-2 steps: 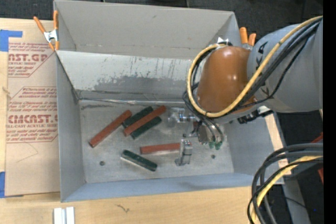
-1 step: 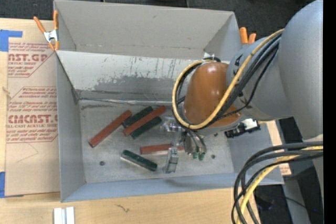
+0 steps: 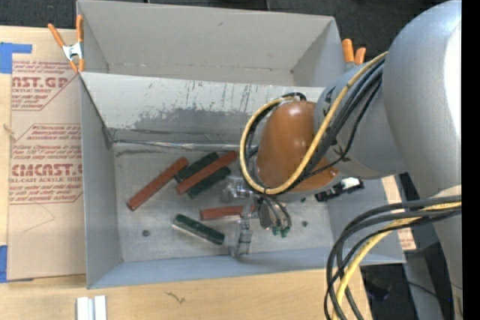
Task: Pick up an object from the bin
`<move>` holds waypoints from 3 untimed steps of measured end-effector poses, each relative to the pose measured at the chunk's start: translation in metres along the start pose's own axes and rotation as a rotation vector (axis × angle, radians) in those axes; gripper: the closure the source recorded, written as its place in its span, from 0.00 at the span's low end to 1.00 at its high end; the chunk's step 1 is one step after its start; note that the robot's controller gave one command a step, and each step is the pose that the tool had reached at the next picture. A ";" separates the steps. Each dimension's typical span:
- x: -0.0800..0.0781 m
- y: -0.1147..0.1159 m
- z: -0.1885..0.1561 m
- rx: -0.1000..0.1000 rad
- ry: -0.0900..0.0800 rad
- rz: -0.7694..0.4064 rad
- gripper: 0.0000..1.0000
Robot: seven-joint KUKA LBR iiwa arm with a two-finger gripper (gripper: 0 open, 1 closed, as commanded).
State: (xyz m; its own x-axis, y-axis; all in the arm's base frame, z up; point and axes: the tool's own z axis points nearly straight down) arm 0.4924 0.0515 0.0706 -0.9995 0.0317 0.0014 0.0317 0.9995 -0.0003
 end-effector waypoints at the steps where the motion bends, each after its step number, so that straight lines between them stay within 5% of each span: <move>1: 0.002 -0.007 0.002 -0.001 0.001 0.218 0.00; 2: 0.001 -0.002 0.001 0.000 -0.001 0.016 0.00; 3: 0.002 -0.006 0.002 -0.002 -0.001 0.218 1.00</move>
Offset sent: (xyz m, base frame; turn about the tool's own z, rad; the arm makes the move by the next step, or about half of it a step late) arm 0.0000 0.0000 0.0000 0.0000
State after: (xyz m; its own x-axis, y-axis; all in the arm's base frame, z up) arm 0.4899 0.0459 0.0687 -0.9691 0.2467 0.0010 0.2467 0.9691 0.0014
